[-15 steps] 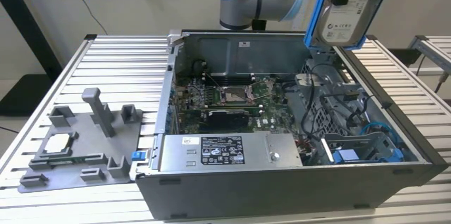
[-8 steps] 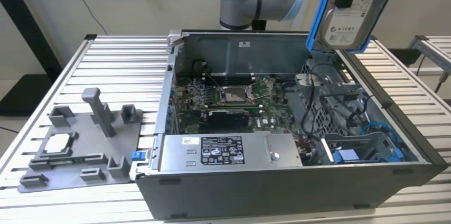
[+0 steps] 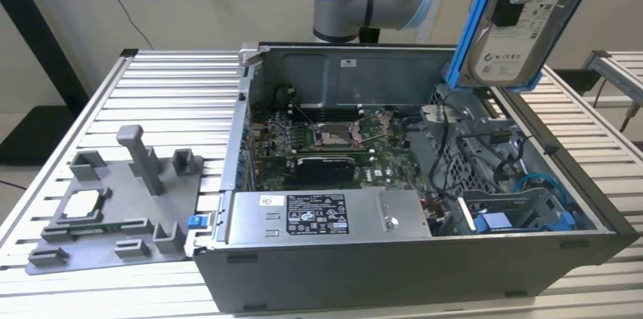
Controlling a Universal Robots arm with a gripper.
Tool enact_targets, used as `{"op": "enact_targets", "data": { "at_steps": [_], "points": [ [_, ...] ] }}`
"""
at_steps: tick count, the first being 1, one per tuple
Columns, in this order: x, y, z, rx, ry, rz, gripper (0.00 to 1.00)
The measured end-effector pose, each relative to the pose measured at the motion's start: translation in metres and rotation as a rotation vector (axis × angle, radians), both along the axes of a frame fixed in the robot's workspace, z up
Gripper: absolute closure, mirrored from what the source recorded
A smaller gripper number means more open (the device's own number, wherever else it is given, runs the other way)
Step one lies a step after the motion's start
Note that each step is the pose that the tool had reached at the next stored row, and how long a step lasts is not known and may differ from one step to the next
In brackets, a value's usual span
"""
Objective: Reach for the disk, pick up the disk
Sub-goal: 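Pick up the disk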
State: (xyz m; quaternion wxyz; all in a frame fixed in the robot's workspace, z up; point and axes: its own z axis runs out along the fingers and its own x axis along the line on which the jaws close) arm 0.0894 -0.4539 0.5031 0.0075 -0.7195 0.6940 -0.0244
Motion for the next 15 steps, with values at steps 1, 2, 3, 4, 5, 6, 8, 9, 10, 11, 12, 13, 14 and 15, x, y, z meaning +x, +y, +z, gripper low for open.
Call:
{"op": "enact_targets", "data": {
  "at_steps": [1,2,3,4,5,6,8,9,10,11,12,13,14,15],
  "points": [
    [0.0,-0.0042,0.0,0.0,0.0001,0.0,1.0],
    [0.0,-0.0089,-0.0001,0.0001,0.0002,0.0,1.0],
    [0.0,-0.0136,-0.0001,0.0,0.0004,0.0,1.0],
    [0.0,-0.0182,-0.0003,0.0001,0.0005,0.0,1.0],
    [0.0,-0.0228,-0.0003,0.0001,0.0006,0.0,1.0],
    [0.0,-0.0271,-0.0005,0.0001,0.0008,0.0,1.0],
    [0.0,-0.0361,-0.0008,0.0,0.001,0.0,1.0],
    [0.0,-0.0407,-0.0011,0.0001,0.0012,0.0,1.0],
    [0.0,-0.0454,-0.0014,0.0001,0.0013,0.0,1.0],
    [0.0,-0.0499,-0.0018,0.0001,0.0013,0.0,1.0],
    [0.0,-0.0545,-0.0024,0.0001,0.0014,0.0,1.0],
    [0.0,-0.0591,-0.0032,0.0001,0.0014,0.0,1.0],
    [0.0,-0.0635,-0.0041,0.0,0.0014,0.0,1.0],
    [0.0,-0.068,-0.0054,0.0,0.0014,0.0,1.0]
  ]
}}
